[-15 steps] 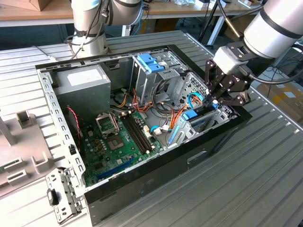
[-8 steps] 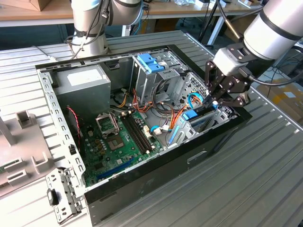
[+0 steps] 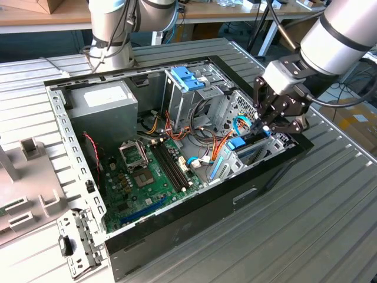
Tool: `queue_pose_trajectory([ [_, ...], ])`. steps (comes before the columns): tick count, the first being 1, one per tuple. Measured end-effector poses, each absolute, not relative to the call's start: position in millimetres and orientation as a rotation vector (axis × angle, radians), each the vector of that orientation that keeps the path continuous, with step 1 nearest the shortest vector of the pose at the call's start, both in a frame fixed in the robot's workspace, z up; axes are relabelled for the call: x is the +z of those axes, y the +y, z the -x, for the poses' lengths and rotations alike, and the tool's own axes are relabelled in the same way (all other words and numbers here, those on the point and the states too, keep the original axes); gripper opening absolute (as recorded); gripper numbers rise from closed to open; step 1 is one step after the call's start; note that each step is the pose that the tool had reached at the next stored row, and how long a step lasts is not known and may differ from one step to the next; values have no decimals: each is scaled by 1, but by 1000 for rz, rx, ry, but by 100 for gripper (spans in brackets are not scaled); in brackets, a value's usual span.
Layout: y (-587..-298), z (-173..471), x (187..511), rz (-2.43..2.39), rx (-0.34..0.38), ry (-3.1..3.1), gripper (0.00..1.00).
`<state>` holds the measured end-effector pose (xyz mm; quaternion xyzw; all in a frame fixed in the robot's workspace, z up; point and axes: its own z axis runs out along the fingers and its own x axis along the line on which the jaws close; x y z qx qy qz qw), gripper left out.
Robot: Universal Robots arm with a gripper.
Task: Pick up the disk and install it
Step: 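Insert the second disk wire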
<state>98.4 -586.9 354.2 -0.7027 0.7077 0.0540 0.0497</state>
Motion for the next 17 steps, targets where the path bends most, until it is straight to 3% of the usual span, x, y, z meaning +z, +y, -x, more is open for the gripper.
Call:
queue_pose_trajectory([
  [17,-586,-98,345,2126,193,2141,16],
])
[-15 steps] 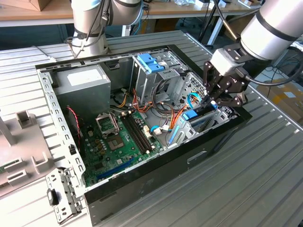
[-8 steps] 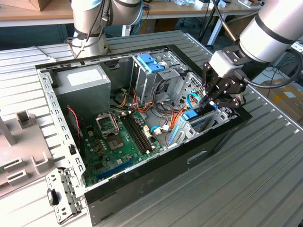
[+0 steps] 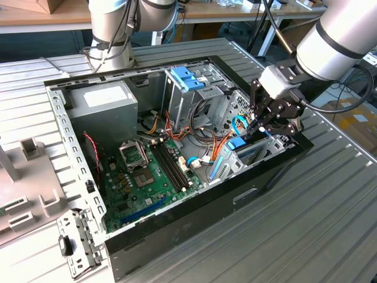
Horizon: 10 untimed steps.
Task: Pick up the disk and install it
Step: 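Insert the second disk wire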
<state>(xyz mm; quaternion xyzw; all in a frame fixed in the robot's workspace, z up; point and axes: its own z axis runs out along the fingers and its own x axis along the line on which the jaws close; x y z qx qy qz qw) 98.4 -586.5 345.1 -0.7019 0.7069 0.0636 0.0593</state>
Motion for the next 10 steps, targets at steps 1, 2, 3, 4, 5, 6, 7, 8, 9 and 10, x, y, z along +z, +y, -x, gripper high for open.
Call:
queue_pose_trajectory([
  [1,-587,-98,345,2126,193,2141,16],
  [2,-587,-98,345,2126,193,2141,16],
  [3,-587,-98,345,2126,193,2140,16],
  [4,-587,-98,345,2125,193,2141,16],
  [5,-587,-98,345,2125,193,2140,16],
  [6,-587,-98,345,2125,193,2140,16],
  [7,-587,-98,345,2126,193,2141,16],
  [8,-587,-98,345,2125,193,2141,16],
  [9,-587,-98,345,2125,193,2141,16],
  [10,-587,-98,345,2125,193,2140,16],
])
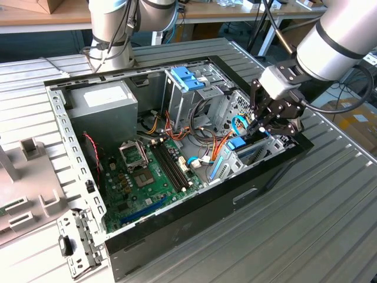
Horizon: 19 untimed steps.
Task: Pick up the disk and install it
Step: 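Insert the second disk wire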
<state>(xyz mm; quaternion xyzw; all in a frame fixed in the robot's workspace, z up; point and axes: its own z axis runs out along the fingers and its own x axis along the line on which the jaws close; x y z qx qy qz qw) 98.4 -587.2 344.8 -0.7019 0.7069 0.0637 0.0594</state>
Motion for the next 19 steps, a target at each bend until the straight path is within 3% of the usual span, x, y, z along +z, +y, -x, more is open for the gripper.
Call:
queue_pose_trajectory([
  [11,-590,-100,341,2116,216,2131,16],
  [13,-590,-100,341,2116,216,2131,24],
  [19,-590,-100,357,2114,219,2130,24],
])
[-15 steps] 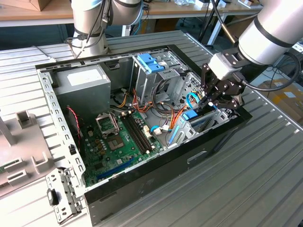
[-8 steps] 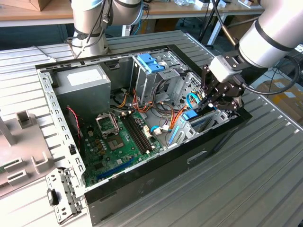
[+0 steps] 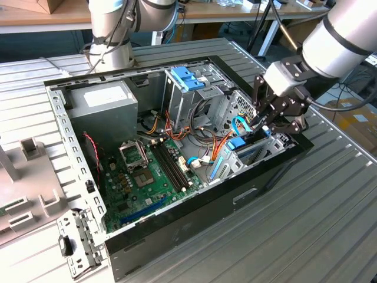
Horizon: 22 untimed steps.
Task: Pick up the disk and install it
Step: 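Insert the second disk wire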
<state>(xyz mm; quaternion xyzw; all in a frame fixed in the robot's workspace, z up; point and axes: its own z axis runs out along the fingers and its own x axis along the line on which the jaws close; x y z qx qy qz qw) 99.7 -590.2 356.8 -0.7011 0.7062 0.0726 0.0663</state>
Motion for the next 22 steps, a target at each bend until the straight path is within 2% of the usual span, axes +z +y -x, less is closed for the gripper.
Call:
queue_pose_trajectory([
  [6,-590,-100,367,2104,239,2119,22],
  [8,-590,-100,366,2100,249,2115,11],
  [22,-593,-100,342,2105,269,2125,11],
])
